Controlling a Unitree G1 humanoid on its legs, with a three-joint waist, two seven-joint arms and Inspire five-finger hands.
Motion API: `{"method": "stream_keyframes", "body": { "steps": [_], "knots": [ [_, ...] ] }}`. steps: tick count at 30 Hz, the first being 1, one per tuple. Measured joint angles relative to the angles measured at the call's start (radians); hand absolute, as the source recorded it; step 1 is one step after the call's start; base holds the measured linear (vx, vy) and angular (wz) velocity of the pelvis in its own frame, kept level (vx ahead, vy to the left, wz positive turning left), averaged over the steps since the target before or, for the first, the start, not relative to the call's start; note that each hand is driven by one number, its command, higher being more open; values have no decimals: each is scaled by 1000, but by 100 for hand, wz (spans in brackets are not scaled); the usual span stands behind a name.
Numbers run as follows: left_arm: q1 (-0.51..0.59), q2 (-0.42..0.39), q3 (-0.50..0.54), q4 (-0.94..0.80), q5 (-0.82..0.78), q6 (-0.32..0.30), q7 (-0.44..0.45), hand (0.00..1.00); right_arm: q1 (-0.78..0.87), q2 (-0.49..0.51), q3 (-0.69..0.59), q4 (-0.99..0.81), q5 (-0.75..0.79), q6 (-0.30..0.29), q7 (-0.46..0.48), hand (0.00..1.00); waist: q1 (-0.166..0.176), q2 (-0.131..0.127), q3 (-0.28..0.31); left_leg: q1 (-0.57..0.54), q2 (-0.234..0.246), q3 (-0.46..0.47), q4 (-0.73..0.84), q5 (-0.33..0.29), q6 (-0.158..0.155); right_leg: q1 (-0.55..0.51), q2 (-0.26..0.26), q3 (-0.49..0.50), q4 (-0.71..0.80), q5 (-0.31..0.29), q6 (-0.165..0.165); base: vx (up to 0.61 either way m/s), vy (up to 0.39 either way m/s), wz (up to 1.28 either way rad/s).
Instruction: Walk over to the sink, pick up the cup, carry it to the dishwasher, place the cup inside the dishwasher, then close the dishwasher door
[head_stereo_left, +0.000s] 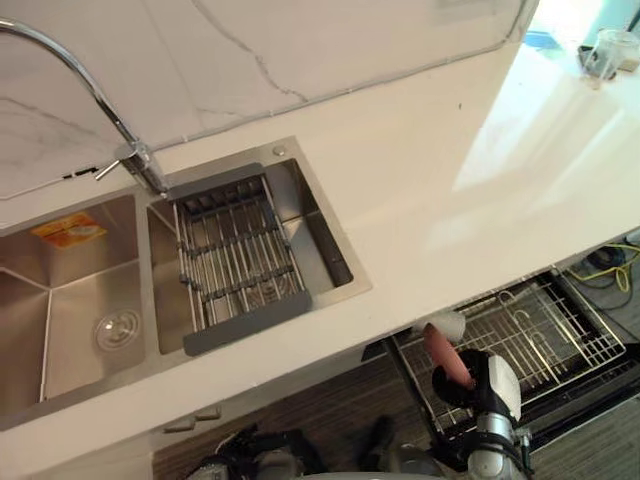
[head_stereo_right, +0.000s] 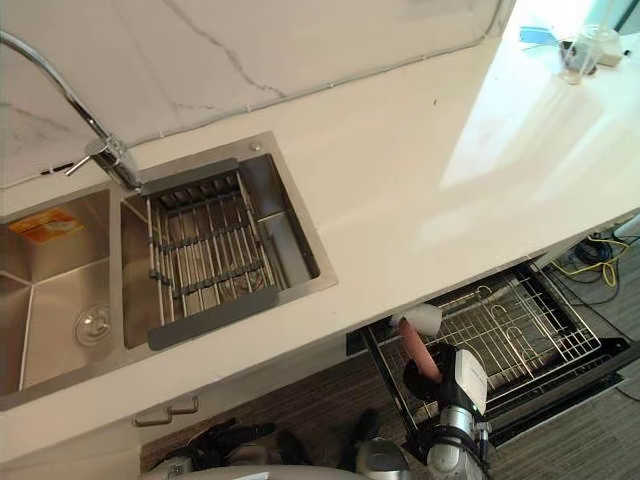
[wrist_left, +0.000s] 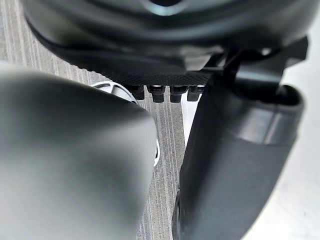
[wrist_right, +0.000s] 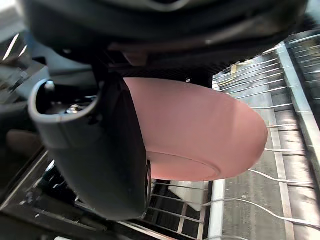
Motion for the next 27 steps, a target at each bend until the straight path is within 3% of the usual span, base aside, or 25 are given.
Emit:
{"method": "stream_keyframes", "body": {
  "steps": [3,8,11,15,20,27],
  "knots": [
    [1,11,0,5,4,-3,-16,100,-60,-50,4,22,-30,6,37,0,14,10,21,-6,1,-5,8,0,0,-1,-1,-4,1,0,1,-33,64,4],
    [-3,9,13,-1,3,-21,-37,100,-139,-123,21,78,-103,69,47,0,44,17,55,-46,8,-35,41,0,0,-18,-8,-31,16,-1,-3,-3,62,17],
    [-16,9,22,-4,-6,-22,-46,100,-182,-157,42,79,-156,92,45,0,43,22,80,-65,11,-44,64,0,1,-33,-18,-34,34,-5,-5,-9,85,4],
    [-25,22,55,0,-228,72,-81,100,-237,-175,63,77,-229,125,22,0,47,22,114,-120,22,-72,118,-8,6,-58,-22,-49,40,-6,-4,-32,93,10],
    [-36,23,69,-24,-183,40,-99,100,-284,-193,76,68,-261,183,-8,0,48,26,143,-164,30,-93,143,-22,21,-89,-21,-60,48,-5,-4,-47,114,8],
    [-41,27,79,-45,-181,39,-88,100,-312,-222,36,68,-315,283,-29,0,49,28,168,-200,32,-92,157,-34,36,-118,-20,-53,35,10,-3,-36,131,-3]
  ]
}}
